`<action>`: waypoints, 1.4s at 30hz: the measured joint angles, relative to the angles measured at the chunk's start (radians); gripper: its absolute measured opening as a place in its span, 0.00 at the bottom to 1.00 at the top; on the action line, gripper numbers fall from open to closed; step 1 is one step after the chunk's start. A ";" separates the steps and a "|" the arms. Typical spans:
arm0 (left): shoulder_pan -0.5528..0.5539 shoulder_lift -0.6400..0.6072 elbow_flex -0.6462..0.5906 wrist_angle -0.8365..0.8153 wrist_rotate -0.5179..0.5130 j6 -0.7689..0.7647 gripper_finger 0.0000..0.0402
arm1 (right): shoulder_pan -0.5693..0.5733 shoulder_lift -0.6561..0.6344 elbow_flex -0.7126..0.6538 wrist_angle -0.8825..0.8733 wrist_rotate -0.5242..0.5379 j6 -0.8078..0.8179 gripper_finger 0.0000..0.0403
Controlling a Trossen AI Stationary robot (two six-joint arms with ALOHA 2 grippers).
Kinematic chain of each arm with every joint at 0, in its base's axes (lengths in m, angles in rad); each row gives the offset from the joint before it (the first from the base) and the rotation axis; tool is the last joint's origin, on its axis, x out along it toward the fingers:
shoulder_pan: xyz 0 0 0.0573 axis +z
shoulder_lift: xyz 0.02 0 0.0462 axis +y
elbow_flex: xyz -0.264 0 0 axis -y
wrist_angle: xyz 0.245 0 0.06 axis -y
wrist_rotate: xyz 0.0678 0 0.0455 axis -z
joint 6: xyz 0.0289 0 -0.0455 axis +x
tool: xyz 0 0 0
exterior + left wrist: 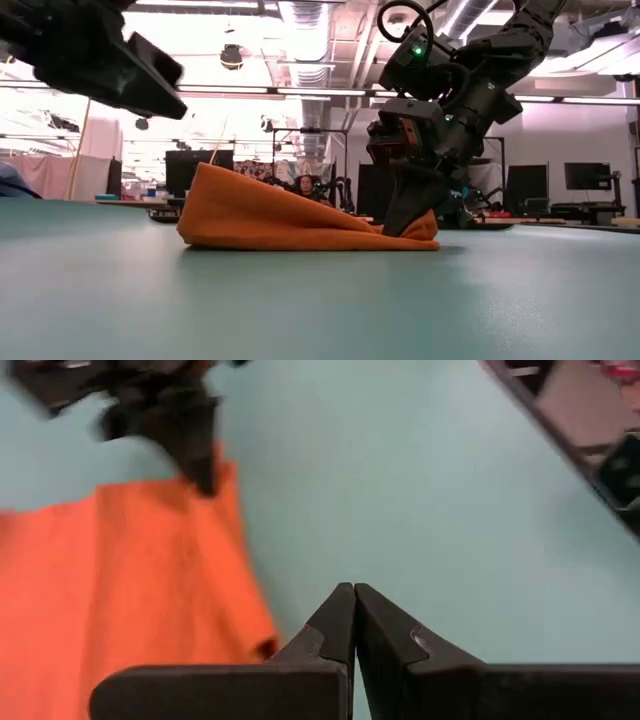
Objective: Roll towel
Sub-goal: Roll the orange microfiber towel
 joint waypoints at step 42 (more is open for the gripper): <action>0.175 0.194 -0.042 -0.043 -0.026 -0.039 0.00 | 0.019 -0.030 -0.002 0.043 0.067 -0.108 0.21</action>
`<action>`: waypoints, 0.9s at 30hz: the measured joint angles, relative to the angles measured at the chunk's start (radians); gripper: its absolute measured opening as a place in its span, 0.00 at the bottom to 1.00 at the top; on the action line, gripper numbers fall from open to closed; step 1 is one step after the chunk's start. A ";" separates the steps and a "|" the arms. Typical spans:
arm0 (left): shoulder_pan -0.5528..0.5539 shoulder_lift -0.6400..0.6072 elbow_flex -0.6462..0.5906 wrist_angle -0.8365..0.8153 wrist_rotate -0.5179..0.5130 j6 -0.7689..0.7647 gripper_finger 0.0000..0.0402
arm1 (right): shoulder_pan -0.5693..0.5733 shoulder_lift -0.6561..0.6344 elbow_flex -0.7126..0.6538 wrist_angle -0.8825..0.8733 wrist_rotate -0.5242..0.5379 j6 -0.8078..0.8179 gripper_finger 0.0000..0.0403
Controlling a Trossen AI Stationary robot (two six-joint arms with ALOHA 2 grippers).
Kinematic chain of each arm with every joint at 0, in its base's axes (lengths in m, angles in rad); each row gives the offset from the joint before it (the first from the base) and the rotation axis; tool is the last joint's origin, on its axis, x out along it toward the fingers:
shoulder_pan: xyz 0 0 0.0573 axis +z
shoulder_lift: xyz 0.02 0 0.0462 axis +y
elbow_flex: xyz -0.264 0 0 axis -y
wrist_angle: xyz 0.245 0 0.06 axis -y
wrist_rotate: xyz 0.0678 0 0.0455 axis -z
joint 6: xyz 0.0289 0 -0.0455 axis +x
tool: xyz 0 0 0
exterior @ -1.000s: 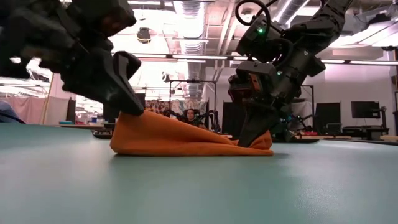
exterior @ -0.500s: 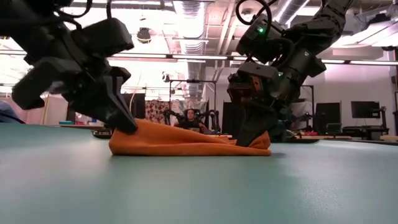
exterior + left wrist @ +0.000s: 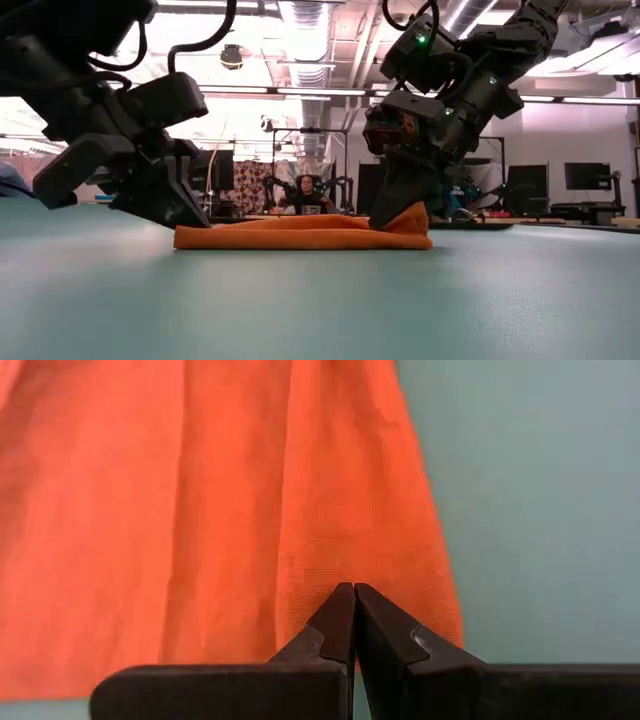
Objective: Roll towel
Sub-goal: Roll the orange microfiber towel
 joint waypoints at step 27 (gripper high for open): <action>0.010 0.000 -0.007 -0.010 0.035 -0.008 0.00 | 0.181 -0.111 -0.141 0.361 0.277 -0.442 0.16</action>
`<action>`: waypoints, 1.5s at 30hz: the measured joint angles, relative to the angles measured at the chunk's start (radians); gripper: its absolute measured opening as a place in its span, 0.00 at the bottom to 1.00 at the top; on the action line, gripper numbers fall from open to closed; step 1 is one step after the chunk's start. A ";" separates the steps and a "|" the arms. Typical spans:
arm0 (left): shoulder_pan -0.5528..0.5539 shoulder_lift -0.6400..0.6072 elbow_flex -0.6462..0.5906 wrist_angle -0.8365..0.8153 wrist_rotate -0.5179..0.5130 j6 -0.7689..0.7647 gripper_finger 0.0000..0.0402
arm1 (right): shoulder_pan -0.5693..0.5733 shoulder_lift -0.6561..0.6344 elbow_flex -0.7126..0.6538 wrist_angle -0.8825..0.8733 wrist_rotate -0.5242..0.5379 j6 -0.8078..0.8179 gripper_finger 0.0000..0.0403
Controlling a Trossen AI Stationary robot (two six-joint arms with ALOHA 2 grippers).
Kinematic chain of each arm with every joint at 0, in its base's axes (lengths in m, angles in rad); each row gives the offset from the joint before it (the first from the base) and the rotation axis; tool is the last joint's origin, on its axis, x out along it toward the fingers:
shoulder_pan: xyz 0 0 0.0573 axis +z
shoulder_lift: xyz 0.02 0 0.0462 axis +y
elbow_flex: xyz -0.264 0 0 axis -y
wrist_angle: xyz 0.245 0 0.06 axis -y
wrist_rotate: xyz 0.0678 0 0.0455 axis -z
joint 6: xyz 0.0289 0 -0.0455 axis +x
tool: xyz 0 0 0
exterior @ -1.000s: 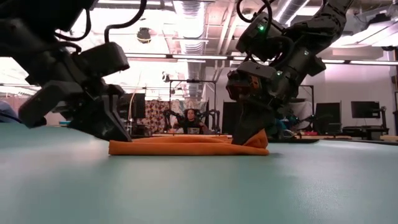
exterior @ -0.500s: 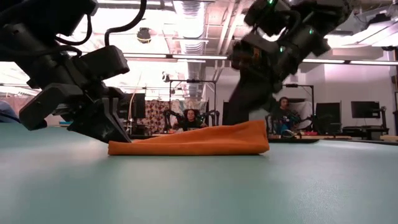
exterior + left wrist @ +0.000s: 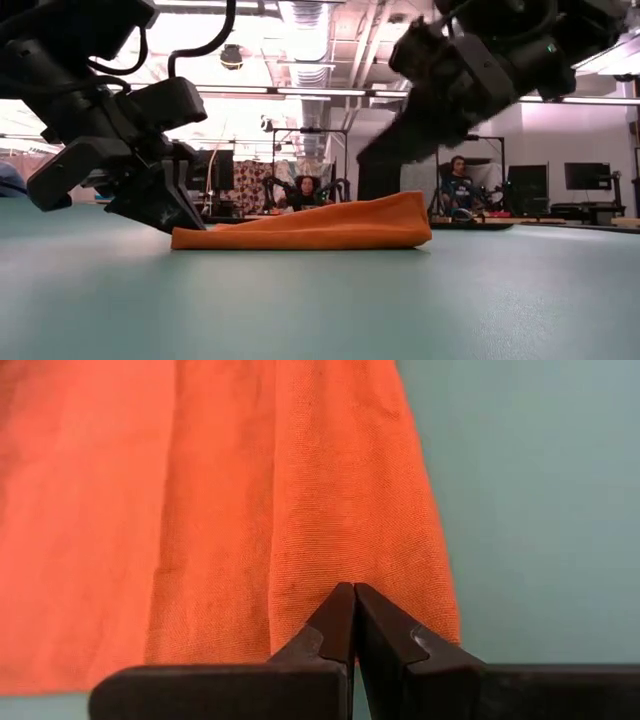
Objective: Roll towel
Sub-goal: Roll the orange microfiber towel
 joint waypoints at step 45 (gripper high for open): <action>-0.045 0.075 0.047 0.113 -0.035 0.072 0.00 | 0.179 0.223 -0.003 0.094 0.301 0.407 0.06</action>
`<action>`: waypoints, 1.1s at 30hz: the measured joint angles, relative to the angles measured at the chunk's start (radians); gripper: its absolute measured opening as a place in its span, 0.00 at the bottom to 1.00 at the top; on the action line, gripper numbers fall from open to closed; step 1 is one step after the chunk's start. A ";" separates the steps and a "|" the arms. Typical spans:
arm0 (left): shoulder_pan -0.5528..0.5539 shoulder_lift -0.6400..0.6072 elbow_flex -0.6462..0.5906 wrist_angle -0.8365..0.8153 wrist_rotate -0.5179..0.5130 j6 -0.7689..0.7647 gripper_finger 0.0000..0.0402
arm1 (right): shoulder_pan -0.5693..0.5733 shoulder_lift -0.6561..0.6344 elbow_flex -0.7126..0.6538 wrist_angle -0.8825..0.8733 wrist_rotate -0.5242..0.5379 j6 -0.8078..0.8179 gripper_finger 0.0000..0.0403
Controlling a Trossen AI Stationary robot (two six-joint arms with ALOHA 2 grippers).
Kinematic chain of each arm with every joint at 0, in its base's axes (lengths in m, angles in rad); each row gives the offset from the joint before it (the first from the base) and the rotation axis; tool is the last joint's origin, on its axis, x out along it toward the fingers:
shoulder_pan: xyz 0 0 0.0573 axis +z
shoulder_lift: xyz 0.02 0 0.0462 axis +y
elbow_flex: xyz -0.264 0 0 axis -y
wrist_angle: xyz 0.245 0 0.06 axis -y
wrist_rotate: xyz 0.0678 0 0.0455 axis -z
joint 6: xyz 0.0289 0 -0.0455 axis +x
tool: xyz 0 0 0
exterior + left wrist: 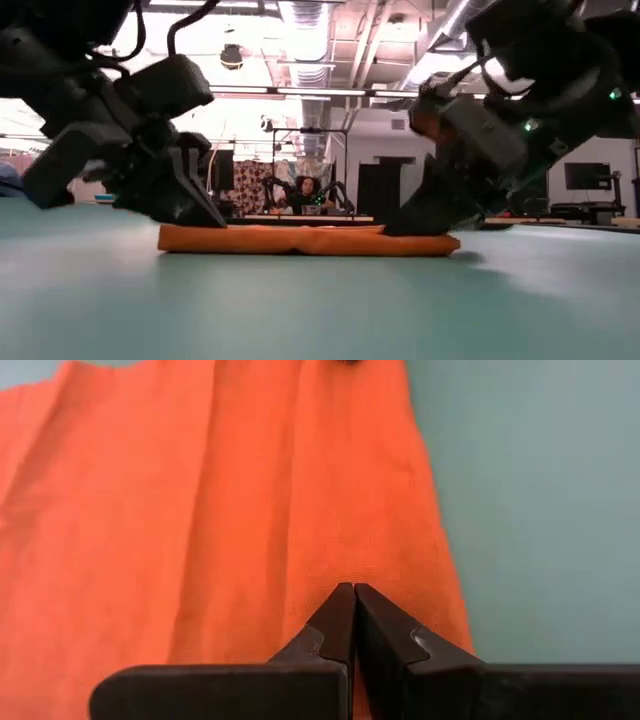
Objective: Roll towel
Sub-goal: Roll the orange microfiber towel
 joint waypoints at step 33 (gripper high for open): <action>0.000 0.069 0.002 -0.051 0.025 -0.089 0.00 | -0.042 -0.068 0.006 -0.251 -0.011 -0.398 0.34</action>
